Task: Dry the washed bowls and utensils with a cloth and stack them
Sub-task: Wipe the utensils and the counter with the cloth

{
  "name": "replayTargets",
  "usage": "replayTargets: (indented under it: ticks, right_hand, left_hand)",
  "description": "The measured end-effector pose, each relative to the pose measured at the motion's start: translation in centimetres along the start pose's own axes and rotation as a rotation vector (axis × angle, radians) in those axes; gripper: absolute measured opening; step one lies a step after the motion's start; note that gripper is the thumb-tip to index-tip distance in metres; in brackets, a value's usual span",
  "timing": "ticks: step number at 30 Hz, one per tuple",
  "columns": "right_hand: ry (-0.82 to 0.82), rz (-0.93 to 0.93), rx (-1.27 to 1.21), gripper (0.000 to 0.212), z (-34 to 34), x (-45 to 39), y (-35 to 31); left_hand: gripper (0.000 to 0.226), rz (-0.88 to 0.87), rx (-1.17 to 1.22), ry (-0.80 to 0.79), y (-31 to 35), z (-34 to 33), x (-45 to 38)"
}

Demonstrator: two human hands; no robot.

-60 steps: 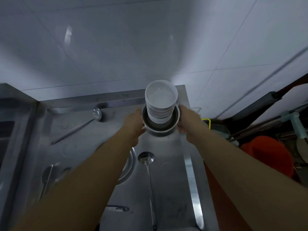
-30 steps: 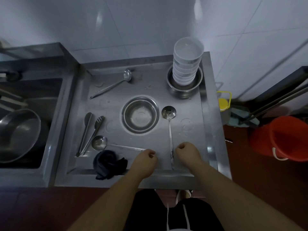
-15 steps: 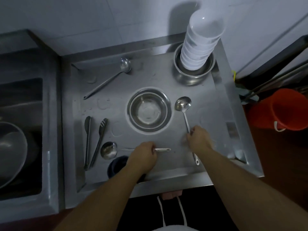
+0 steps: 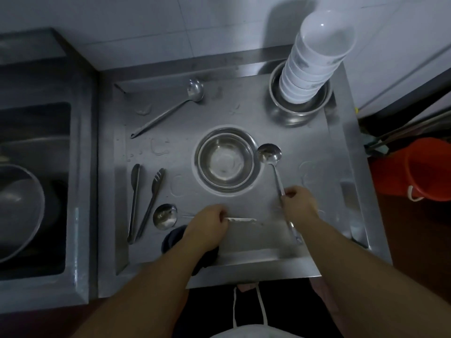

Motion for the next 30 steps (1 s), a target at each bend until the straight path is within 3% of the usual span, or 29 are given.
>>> replayTargets:
  ticks: [6, 12, 18, 22, 30]
  right_hand:
    - [-0.097, 0.078, -0.116, 0.014, -0.7, 0.9, -1.9]
    - [-0.340, 0.318, 0.015, 0.011, -4.8, 2.7, -5.6]
    - [-0.535, 0.443, 0.157, 0.021, -9.1, 4.6, -7.7]
    - [-0.611, 0.518, 0.228, 0.035, -10.9, 5.4, -8.5]
    - [-0.652, 0.605, 0.354, 0.018, -13.1, 4.7, -9.4]
  left_hand:
    - [0.028, 0.065, 0.117, 0.111, -2.2, 2.2, 0.6]
    - [0.019, 0.238, 0.331, 0.283, -7.1, 5.3, 1.7]
    - [0.018, 0.380, 0.413, 0.401, -12.7, 6.5, 3.7]
    - [0.027, 0.441, 0.425, 0.376, -15.8, 6.2, 4.6]
    - [0.024, 0.448, 0.405, 0.309, -18.6, 4.9, 5.6]
Point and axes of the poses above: each hand's wrist, its own x-axis away from the middle knuckle, its own z-axis out of the back of the hand, y = z × x, the point moved 2 cm from there along -x, towards the middle knuckle, and after that the axes turned 14 degrees about z, right-handed, at the moved point
